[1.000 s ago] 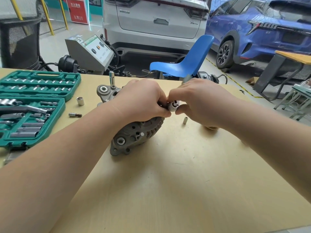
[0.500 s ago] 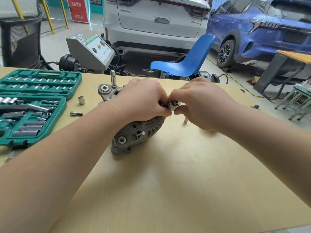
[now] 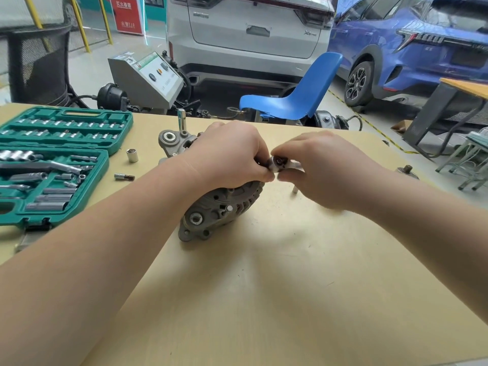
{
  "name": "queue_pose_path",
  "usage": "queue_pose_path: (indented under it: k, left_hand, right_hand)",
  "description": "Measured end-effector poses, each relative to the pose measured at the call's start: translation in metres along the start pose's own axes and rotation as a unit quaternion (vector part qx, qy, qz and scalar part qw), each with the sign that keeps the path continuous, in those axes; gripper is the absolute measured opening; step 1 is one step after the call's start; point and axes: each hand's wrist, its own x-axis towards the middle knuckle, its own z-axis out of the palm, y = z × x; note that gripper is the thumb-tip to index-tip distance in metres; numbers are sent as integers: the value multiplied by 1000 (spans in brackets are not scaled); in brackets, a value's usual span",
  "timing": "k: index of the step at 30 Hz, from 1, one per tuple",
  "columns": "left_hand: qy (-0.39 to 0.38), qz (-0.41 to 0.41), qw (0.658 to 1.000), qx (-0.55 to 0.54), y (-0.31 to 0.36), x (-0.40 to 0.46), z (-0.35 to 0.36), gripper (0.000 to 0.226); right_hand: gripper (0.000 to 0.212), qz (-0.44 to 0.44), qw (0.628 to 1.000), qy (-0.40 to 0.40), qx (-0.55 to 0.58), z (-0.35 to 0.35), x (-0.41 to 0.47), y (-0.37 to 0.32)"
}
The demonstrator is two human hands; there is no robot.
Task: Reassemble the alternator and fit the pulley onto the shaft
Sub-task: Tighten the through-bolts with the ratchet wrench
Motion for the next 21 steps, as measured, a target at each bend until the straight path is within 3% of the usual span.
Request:
queue_pose_path:
  k: [3,8,11,14,19,21]
  left_hand:
    - [-4,1,1000,0,-1,0,0,19]
    - [20,0,1000,5,1,-3,2,24]
    - [23,6,1000,4,1,-1,2,32]
    - [18,10,1000,1,1,-1,1,37]
    - [6,6,1000,-9,0,-2,-1,19]
    - [5,9,1000,-8,0,-2,0,18]
  right_hand:
    - [30,-14,998,16,66,0,0,6]
    - [28,153,968,50,194,6,4,9]
    - [37,181,966,38,183,8,2,4]
    - [34,127,983,61,122,10,-2,1]
    - [19,-70,995,69,-7,4,-2,9]
    - [21,-93,994,55,-12,0,2,11]
